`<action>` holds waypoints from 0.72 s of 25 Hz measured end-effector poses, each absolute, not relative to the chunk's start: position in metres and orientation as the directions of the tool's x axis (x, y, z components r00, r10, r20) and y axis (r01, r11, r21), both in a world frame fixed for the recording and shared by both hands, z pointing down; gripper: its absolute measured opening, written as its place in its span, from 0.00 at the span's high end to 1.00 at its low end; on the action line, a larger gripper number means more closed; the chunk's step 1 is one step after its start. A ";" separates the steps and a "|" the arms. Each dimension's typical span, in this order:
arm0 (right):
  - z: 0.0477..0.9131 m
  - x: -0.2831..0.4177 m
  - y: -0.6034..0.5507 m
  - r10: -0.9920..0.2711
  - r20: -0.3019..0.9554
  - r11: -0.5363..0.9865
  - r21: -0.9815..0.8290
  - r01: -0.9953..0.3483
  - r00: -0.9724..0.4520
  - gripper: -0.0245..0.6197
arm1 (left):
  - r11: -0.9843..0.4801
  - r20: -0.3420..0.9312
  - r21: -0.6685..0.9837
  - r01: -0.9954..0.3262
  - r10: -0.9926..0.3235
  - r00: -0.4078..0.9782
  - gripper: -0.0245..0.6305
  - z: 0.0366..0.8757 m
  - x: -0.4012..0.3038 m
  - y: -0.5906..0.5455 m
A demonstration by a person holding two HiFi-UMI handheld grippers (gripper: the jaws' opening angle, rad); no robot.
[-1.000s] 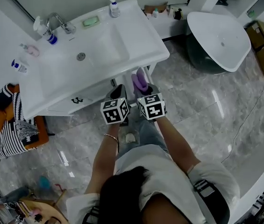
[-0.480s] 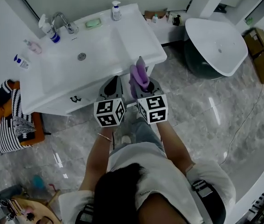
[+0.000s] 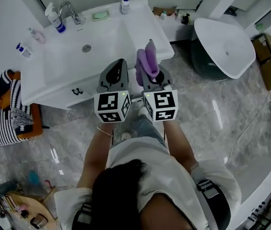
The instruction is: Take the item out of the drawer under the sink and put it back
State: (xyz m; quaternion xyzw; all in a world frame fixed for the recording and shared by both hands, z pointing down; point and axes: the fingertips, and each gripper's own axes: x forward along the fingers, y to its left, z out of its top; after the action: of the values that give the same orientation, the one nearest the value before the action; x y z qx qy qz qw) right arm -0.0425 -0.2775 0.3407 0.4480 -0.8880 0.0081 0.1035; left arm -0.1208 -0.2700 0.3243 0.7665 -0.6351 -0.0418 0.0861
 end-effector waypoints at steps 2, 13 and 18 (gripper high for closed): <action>0.337 -0.042 -0.277 -0.799 0.184 0.593 0.084 -0.801 -0.573 0.87 | -0.180 0.039 0.193 -0.964 -0.981 0.191 0.96 0.322 -0.120 -0.269; 0.328 -0.050 -0.271 -0.814 0.147 0.580 0.142 -0.802 -0.563 0.87 | -0.196 0.054 0.207 -0.959 -0.976 0.211 0.96 0.330 -0.120 -0.262; 0.326 -0.058 -0.273 -0.812 0.143 0.583 0.154 -0.798 -0.566 0.87 | -0.194 0.074 0.190 -0.962 -0.975 0.211 0.96 0.339 -0.122 -0.265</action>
State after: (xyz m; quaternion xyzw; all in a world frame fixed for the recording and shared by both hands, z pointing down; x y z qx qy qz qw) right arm -0.0583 -0.2725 0.3262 0.4551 -0.8842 -0.0358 0.0993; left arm -0.1225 -0.2655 0.3393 0.7720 -0.6273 -0.0315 0.0975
